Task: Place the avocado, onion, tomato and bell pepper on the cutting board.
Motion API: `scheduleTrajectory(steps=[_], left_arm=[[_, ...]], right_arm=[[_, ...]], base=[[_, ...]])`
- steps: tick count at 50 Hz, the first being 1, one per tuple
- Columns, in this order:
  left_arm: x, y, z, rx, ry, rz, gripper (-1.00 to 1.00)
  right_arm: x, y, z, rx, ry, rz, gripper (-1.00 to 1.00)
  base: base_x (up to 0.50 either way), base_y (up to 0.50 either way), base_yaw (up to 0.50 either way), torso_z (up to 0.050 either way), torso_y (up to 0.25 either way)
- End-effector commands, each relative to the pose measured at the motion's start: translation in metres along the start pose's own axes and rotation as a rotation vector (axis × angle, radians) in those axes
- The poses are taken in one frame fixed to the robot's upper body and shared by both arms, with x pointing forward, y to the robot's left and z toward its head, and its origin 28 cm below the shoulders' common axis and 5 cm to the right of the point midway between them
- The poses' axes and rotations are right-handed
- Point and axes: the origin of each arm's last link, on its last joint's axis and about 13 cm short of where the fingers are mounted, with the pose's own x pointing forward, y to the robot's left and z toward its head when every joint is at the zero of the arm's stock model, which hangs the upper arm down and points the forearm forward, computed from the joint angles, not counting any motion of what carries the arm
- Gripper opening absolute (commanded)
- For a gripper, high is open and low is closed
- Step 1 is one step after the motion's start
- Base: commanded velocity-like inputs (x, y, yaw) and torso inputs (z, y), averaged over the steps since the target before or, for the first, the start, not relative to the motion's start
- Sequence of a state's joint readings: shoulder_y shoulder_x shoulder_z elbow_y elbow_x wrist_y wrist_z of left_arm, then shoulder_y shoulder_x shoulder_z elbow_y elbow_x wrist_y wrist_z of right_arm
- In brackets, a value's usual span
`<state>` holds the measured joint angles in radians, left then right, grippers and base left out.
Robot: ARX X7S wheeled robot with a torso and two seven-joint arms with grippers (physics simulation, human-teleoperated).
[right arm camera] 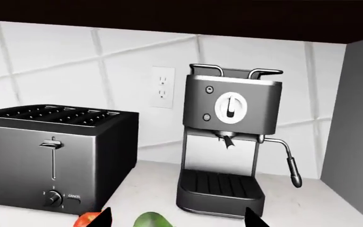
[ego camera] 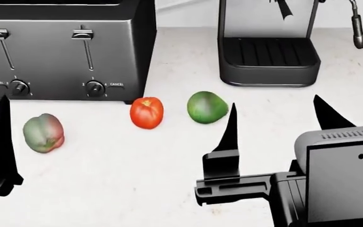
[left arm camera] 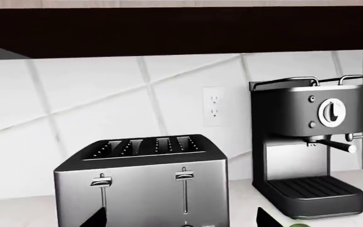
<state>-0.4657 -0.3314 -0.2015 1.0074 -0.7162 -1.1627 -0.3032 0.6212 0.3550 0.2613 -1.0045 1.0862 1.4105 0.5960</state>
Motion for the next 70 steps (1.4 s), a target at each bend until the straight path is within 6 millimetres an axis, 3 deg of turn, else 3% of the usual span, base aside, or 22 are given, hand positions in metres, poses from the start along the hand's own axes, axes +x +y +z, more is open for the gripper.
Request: scheduleTrajectory(steps=[1,14,22,31,39,49,70], left_arm=[[0.002,0.002,0.001,-0.002,-0.010,0.010,1.00],[0.000,0.002,0.000,-0.005,-0.011,0.015,1.00],[-0.002,0.000,0.000,-0.013,-0.013,0.017,1.00],[-0.002,-0.002,0.000,-0.019,-0.019,0.022,1.00],[-0.002,-0.002,0.001,-0.024,-0.028,0.023,1.00],[-0.003,-0.002,0.002,-0.031,-0.027,0.026,1.00],[-0.007,-0.001,0.002,-0.037,-0.022,0.025,1.00]], right_arm=[[0.002,-0.002,0.001,0.019,-0.013,-0.007,1.00],[0.002,-0.002,0.003,0.009,-0.011,-0.006,1.00],[0.005,-0.005,0.018,0.058,0.033,0.052,1.00],[0.025,-0.017,0.050,0.080,0.229,0.149,1.00],[0.045,-0.025,0.058,0.011,0.319,0.178,1.00],[0.065,-0.033,0.059,-0.066,0.376,0.215,1.00],[0.100,-0.023,0.029,-0.170,0.441,0.318,1.00]], base=[[0.50,0.00,0.00,0.000,0.000],[0.50,0.00,0.00,0.000,0.001],[0.13,0.00,0.00,0.000,0.000],[0.00,0.00,0.00,0.000,0.001],[0.00,0.00,0.00,0.000,0.000],[0.00,0.00,0.00,0.000,0.000],[0.00,0.00,0.00,0.000,0.000]])
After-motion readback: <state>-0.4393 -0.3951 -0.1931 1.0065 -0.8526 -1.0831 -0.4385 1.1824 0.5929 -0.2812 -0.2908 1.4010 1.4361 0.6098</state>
